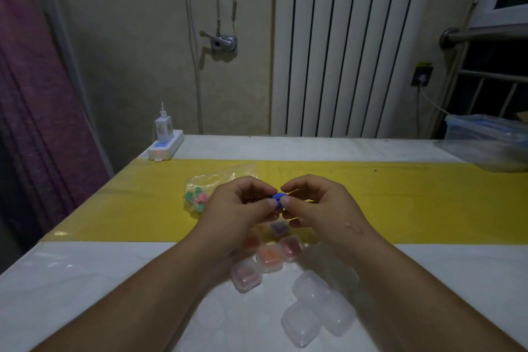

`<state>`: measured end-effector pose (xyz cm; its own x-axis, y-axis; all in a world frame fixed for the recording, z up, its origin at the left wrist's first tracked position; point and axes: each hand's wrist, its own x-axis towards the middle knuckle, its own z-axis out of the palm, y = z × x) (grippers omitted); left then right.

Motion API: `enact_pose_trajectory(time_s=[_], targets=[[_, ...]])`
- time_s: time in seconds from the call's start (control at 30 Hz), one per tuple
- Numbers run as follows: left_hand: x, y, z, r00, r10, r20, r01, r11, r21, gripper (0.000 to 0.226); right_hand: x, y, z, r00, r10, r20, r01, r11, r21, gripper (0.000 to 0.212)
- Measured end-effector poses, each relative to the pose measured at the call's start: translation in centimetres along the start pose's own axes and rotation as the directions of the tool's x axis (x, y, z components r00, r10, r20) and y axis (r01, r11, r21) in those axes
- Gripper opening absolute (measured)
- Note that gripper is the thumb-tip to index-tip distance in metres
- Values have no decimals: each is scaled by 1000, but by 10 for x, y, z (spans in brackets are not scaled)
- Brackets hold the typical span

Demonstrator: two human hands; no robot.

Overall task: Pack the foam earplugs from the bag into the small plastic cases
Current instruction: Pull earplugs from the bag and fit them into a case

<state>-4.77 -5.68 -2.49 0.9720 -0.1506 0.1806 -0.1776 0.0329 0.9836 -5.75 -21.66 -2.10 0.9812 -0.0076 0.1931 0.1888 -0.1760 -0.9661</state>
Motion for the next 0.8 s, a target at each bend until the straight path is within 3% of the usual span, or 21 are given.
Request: enact_pose_trajectory(time_s=[0.17, 0.23, 0.3, 0.37, 0.47, 0.53, 0.6, 0.7, 0.8], targets=[[0, -1, 2, 999, 1, -44, 1, 999, 46, 11, 3, 1, -2, 996, -6, -85, 4, 1000, -17, 7], [0, -3, 2, 997, 63, -54, -52, 981, 189, 8, 5, 2, -6, 991, -13, -133, 10, 1000, -23, 7], [-1, -4, 1, 984, 162, 70, -176, 880, 440, 6, 6, 3, -11, 985, -18, -170, 11, 999, -41, 6], [-3, -4, 1, 942, 170, 290, -317, 738, 596, 3, 7, 4, -16, 979, -26, -201, 10, 997, -78, 7], [-5, -8, 8, 803, 137, 580, -543, 568, 618, 21, 9, 5, -19, 975, -27, -221, 0, 993, -120, 10], [-6, -10, 13, 728, 114, 676, -635, 485, 602, 31, 9, 6, -19, 972, -23, -232, -5, 993, -121, 11], [-6, -11, 16, 702, 70, 708, -664, 422, 617, 33, 9, 6, -19, 972, -23, -235, -6, 993, -122, 9], [-6, -10, 14, 695, 33, 718, -658, 432, 617, 28, 8, 5, -19, 971, -24, -239, -4, 993, -114, 8], [-8, -6, 10, 744, 35, 667, -577, 538, 615, 22, 9, 5, -20, 967, -35, -253, 3, 992, -125, 9]])
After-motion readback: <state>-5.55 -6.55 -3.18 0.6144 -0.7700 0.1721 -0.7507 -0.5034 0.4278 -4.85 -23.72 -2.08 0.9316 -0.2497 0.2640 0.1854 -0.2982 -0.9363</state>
